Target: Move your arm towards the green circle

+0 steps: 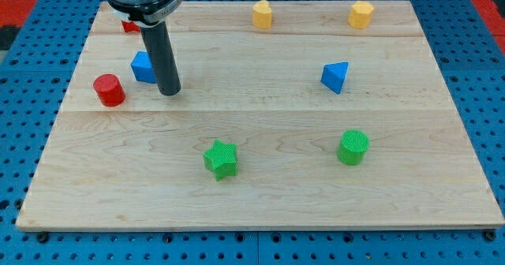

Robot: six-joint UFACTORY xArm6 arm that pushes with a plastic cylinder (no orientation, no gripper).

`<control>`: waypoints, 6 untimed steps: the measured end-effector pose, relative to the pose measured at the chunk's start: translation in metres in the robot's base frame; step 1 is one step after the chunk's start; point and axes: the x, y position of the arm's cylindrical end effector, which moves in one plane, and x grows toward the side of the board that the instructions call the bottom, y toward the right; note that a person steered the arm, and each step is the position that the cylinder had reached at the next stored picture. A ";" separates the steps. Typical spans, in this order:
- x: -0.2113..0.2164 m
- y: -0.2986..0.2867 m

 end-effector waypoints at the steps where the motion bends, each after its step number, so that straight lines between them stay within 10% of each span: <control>1: 0.000 0.002; 6: 0.113 0.203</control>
